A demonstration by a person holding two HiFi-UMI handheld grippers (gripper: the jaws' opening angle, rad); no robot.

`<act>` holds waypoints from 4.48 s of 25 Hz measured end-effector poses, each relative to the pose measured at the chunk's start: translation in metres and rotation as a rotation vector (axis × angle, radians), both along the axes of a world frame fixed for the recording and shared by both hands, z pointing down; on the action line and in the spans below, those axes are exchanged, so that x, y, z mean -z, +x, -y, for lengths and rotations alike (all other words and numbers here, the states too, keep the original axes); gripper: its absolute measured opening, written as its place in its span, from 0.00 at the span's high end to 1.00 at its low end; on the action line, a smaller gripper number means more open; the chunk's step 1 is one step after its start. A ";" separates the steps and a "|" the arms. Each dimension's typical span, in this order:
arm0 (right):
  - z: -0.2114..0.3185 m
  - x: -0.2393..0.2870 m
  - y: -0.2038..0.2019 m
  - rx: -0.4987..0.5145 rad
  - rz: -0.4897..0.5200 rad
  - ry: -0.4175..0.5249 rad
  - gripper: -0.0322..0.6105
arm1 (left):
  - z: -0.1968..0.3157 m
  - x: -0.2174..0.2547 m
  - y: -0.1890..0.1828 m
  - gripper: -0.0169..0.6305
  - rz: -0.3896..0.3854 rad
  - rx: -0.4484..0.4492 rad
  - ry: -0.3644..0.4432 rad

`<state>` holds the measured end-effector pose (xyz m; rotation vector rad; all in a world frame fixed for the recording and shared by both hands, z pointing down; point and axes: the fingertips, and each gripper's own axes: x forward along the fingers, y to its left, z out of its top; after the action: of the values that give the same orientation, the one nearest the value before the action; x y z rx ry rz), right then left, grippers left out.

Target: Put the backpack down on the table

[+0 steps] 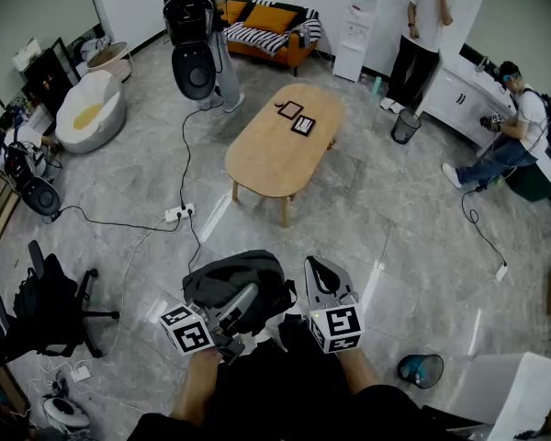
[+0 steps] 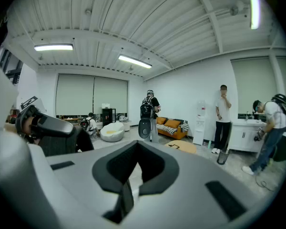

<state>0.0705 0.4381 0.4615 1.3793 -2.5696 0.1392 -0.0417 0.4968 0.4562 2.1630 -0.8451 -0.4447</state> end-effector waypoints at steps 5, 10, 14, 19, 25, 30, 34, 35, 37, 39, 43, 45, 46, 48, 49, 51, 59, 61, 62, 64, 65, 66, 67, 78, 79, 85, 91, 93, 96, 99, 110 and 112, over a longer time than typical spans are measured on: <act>0.000 0.000 -0.004 0.019 0.021 0.009 0.94 | 0.001 -0.004 0.000 0.89 -0.014 -0.004 -0.008; 0.003 -0.002 -0.006 0.028 0.043 0.006 0.94 | 0.004 -0.009 0.004 0.89 -0.021 -0.009 -0.027; 0.004 -0.007 -0.005 0.012 0.034 -0.017 0.94 | 0.005 -0.009 0.005 0.89 -0.023 -0.017 -0.027; 0.004 -0.010 -0.002 0.007 0.055 -0.036 0.94 | 0.007 -0.011 0.006 0.89 -0.018 -0.025 -0.025; 0.006 -0.014 -0.001 0.002 0.070 -0.050 0.94 | 0.013 -0.010 0.004 0.89 -0.012 -0.023 -0.040; 0.018 -0.010 -0.003 0.008 0.080 -0.059 0.94 | 0.023 -0.007 0.006 0.89 -0.011 -0.023 -0.048; 0.041 -0.010 -0.001 0.021 0.085 -0.059 0.94 | 0.042 -0.008 0.011 0.89 -0.008 -0.020 -0.056; 0.047 -0.009 -0.001 0.025 0.089 -0.061 0.94 | 0.046 -0.008 0.012 0.89 -0.007 -0.020 -0.058; 0.060 -0.009 -0.001 0.033 0.097 -0.064 0.94 | 0.054 -0.007 0.015 0.89 -0.007 -0.018 -0.062; 0.073 -0.008 -0.001 0.044 0.102 -0.064 0.94 | 0.064 -0.008 0.018 0.89 -0.012 -0.017 -0.068; 0.100 -0.004 0.000 0.067 0.109 -0.064 0.94 | 0.081 -0.010 0.027 0.89 -0.028 -0.011 -0.071; 0.111 -0.001 0.003 0.079 0.112 -0.061 0.94 | 0.090 -0.008 0.032 0.89 -0.033 -0.004 -0.080; 0.116 0.000 0.004 0.084 0.115 -0.060 0.94 | 0.095 -0.007 0.034 0.89 -0.037 0.001 -0.083; 0.126 0.000 0.008 0.095 0.121 -0.061 0.94 | 0.105 -0.006 0.038 0.89 -0.041 0.007 -0.082; 0.130 0.000 0.010 0.098 0.125 -0.063 0.94 | 0.110 -0.005 0.039 0.89 -0.042 0.008 -0.081; 0.137 -0.001 0.014 0.103 0.131 -0.066 0.94 | 0.118 -0.004 0.041 0.89 -0.048 0.013 -0.089; 0.163 -0.009 0.039 0.093 0.152 -0.089 0.94 | 0.146 -0.009 0.060 0.89 -0.062 0.033 -0.133; 0.167 -0.012 0.046 0.085 0.152 -0.095 0.94 | 0.153 -0.011 0.065 0.89 -0.064 0.030 -0.143; 0.169 -0.014 0.049 0.081 0.151 -0.099 0.94 | 0.155 -0.012 0.066 0.89 -0.064 0.029 -0.143; 0.173 -0.017 0.053 0.074 0.146 -0.107 0.94 | 0.162 -0.015 0.068 0.89 -0.062 0.029 -0.140; 0.176 -0.018 0.054 0.070 0.143 -0.111 0.94 | 0.166 -0.016 0.068 0.89 -0.063 0.031 -0.142; 0.179 -0.020 0.056 0.067 0.140 -0.116 0.94 | 0.170 -0.016 0.070 0.89 -0.066 0.031 -0.146; 0.183 -0.022 0.057 0.064 0.137 -0.121 0.94 | 0.175 -0.016 0.072 0.89 -0.066 0.027 -0.145; 0.251 -0.033 0.052 0.010 0.112 -0.130 0.94 | 0.248 -0.034 0.069 0.89 -0.081 -0.056 -0.163; 0.260 -0.033 0.051 0.002 0.110 -0.128 0.94 | 0.256 -0.033 0.068 0.89 -0.084 -0.067 -0.162; 0.313 -0.027 0.043 -0.057 0.108 -0.119 0.94 | 0.313 -0.026 0.056 0.89 -0.091 -0.126 -0.151; 0.356 -0.022 0.029 -0.111 0.101 -0.108 0.94 | 0.368 -0.016 0.041 0.89 -0.074 -0.193 -0.121; 0.366 -0.021 0.025 -0.121 0.097 -0.104 0.94 | 0.382 -0.012 0.037 0.89 -0.061 -0.208 -0.120; 0.379 -0.022 0.022 -0.142 0.098 -0.105 0.94 | 0.402 -0.008 0.033 0.89 -0.044 -0.233 -0.112; 0.387 -0.026 0.019 -0.149 0.093 -0.115 0.94 | 0.420 -0.003 0.027 0.89 -0.027 -0.240 -0.111; 0.465 -0.046 0.021 -0.112 0.121 -0.162 0.94 | 0.497 -0.007 0.022 0.89 -0.017 -0.193 -0.122; 0.487 -0.048 0.020 -0.096 0.129 -0.170 0.94 | 0.508 -0.010 0.024 0.89 -0.027 -0.186 -0.132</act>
<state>0.0910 -0.0486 0.5100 1.4727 -2.5238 0.4667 -0.0172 -0.0113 0.4664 2.0856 -0.6330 -0.3141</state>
